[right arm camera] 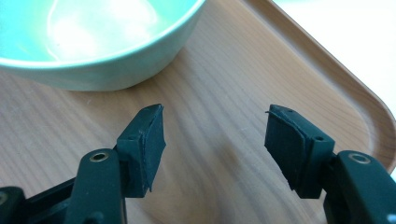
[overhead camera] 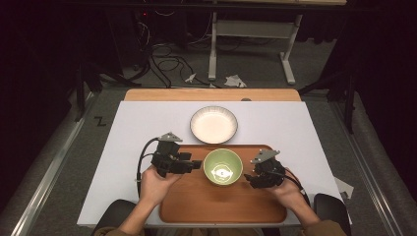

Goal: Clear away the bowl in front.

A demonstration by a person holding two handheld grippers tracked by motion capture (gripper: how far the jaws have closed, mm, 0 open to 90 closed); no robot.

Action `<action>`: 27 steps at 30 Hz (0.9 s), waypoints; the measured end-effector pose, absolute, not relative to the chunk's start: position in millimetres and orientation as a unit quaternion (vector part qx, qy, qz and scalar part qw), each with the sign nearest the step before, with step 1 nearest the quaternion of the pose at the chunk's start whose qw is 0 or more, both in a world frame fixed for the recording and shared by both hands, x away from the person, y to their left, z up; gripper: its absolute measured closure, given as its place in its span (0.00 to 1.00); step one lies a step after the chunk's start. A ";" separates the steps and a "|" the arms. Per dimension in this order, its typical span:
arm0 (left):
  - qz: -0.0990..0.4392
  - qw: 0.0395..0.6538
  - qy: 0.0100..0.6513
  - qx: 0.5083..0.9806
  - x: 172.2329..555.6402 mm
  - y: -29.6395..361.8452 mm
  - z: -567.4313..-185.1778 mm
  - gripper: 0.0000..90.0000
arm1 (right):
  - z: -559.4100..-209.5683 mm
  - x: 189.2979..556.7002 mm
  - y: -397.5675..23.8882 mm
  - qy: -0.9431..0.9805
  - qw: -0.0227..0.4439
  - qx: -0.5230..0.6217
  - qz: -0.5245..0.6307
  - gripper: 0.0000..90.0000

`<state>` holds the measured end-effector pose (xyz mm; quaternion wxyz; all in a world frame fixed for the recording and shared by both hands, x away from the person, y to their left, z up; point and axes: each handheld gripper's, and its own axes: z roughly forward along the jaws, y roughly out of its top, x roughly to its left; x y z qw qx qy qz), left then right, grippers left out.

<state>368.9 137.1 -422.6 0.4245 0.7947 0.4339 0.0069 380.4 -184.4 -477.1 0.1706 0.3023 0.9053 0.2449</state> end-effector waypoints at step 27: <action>0.013 0.398 0.475 0.785 373.6 146.2 -464.7 0.49 | -475.9 380.0 -184.6 0.908 0.168 0.296 0.246 0.42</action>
